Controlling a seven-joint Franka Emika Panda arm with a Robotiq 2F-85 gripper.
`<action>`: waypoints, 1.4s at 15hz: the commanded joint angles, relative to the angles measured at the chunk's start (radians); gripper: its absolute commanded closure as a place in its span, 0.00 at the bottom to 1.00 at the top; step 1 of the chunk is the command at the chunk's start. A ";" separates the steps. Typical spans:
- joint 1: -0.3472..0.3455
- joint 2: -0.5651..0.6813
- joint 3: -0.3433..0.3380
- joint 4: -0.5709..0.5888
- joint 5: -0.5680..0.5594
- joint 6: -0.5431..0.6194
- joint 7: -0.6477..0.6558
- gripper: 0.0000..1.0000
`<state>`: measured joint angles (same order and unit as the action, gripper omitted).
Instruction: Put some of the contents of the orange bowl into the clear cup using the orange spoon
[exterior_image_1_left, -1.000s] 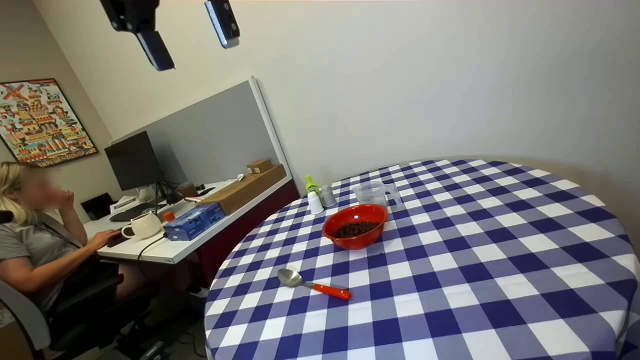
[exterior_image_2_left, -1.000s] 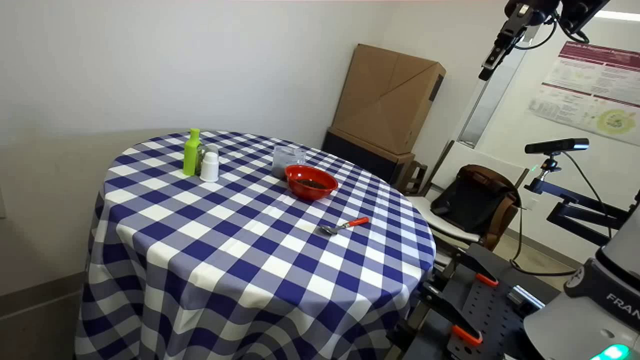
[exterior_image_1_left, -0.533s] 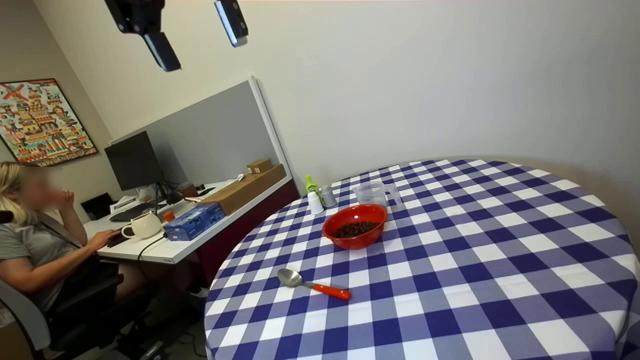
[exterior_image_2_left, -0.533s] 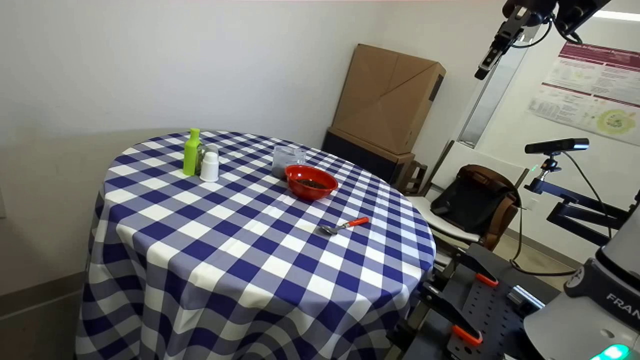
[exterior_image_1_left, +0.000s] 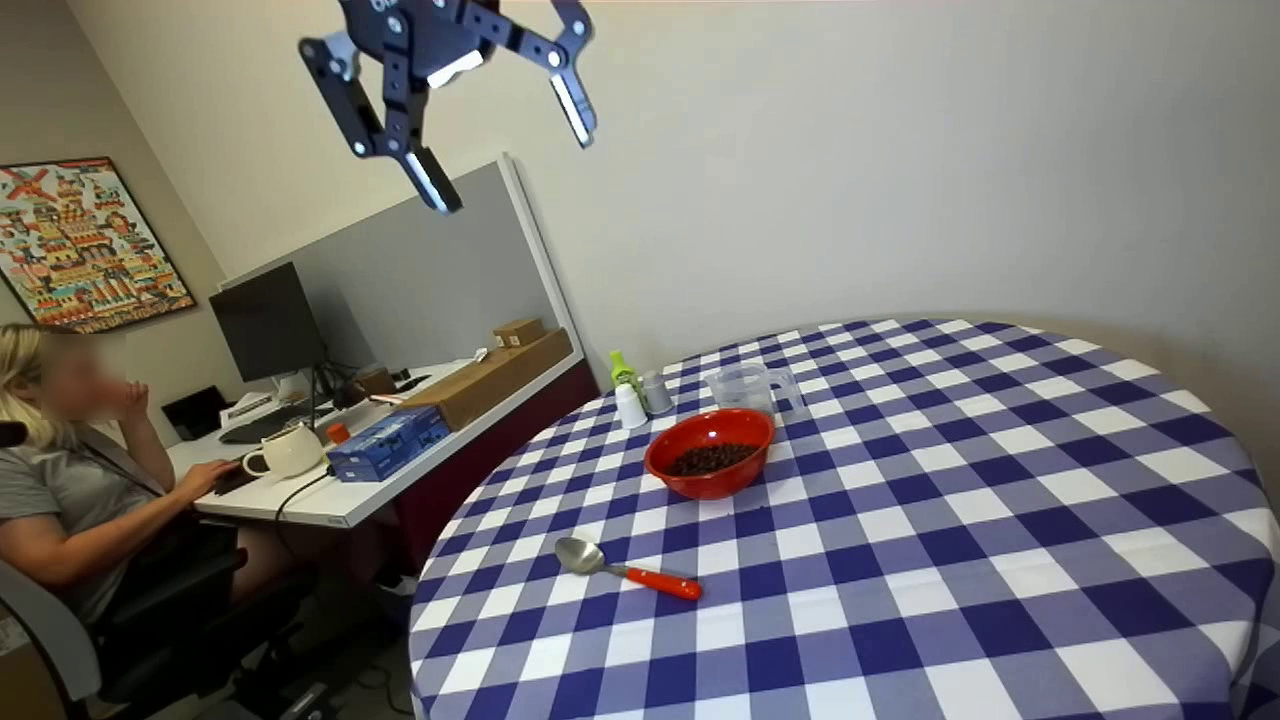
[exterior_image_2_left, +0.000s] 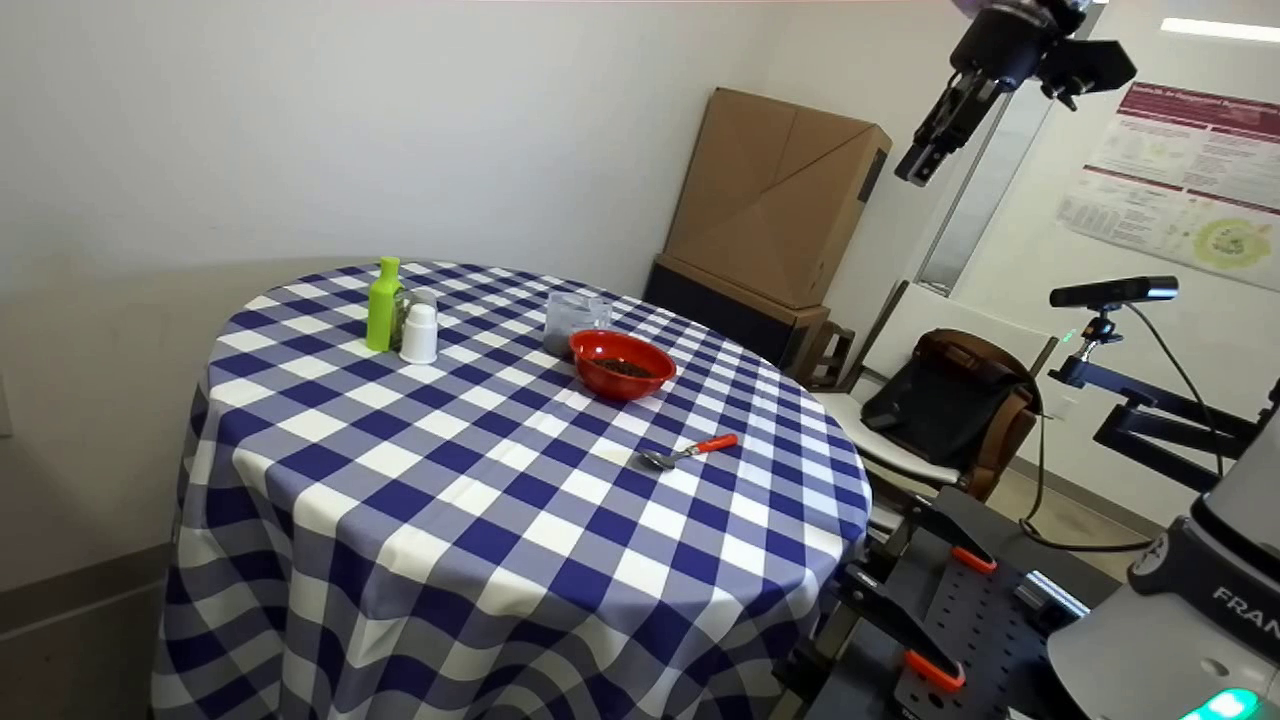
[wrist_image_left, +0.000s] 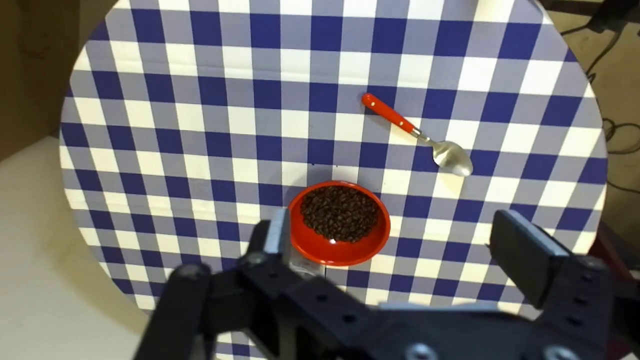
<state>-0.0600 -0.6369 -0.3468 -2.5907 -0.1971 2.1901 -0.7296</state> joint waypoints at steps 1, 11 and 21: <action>0.015 0.152 -0.001 0.000 -0.019 0.124 -0.089 0.00; 0.023 0.499 0.080 0.048 0.016 0.300 -0.273 0.00; -0.028 0.740 0.178 0.097 -0.019 0.410 -0.408 0.00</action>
<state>-0.0569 0.0366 -0.1984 -2.5207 -0.2000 2.5676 -1.0950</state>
